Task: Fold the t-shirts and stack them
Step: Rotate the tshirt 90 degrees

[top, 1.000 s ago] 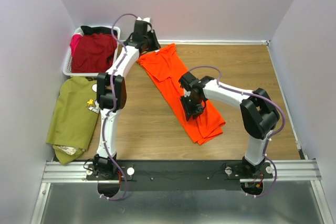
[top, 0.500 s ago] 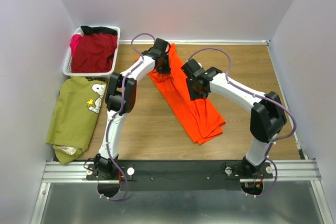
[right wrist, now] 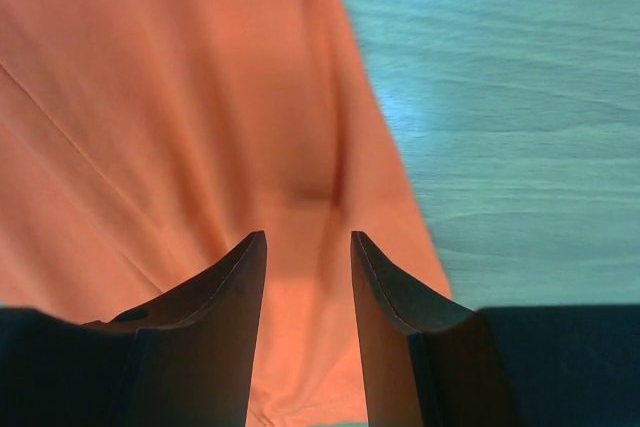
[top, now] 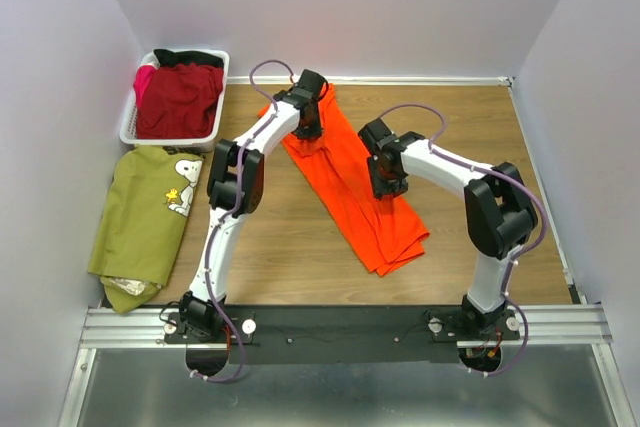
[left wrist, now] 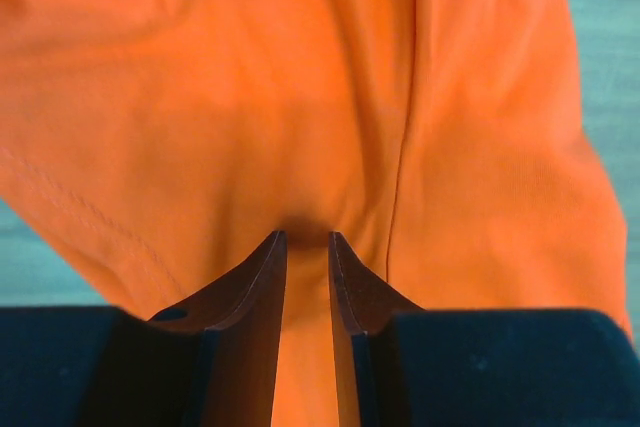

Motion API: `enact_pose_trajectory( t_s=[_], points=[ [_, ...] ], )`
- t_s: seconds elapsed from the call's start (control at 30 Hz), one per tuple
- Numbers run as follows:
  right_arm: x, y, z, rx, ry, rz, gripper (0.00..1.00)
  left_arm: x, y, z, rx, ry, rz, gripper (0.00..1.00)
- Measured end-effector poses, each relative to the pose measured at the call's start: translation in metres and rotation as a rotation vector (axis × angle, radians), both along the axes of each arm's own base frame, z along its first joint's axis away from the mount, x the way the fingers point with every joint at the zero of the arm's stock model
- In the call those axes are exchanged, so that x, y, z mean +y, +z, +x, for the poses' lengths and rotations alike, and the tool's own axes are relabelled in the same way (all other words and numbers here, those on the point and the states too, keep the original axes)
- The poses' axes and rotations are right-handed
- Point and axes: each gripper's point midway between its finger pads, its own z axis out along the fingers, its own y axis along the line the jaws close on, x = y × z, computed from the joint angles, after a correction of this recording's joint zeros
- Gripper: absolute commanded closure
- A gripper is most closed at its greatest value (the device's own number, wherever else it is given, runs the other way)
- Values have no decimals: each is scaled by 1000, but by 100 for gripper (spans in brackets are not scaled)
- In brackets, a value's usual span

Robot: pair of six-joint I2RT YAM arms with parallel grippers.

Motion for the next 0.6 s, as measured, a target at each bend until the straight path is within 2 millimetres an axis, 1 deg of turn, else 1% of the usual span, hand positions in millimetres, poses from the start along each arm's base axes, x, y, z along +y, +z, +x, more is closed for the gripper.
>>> enact_pose_trajectory(
  t_s=[0.03,0.1,0.17,0.2,0.27,0.33,0.4,0.5,0.6],
  points=[
    [1,-4,-2,11,6,4,52,2,0,9,-10,14,3,66],
    [2,-11,-8,36,18,14,52,6,1,20,-23,35,7,64],
    [2,-15,-12,52,25,19,52,16,0,31,-30,63,4,62],
    [3,-16,-13,57,30,23,52,19,1,34,-34,71,1,62],
    [4,-16,-13,58,37,29,52,31,2,46,-49,100,-13,60],
    [6,-15,-13,56,42,41,52,34,4,53,-64,107,-40,59],
    [7,-12,-15,54,49,55,52,40,6,65,-88,117,-72,59],
    [9,-6,-19,52,58,80,52,37,9,78,-116,112,-119,57],
    [12,3,-19,36,64,106,49,26,9,85,-137,90,-157,55]
  ],
)
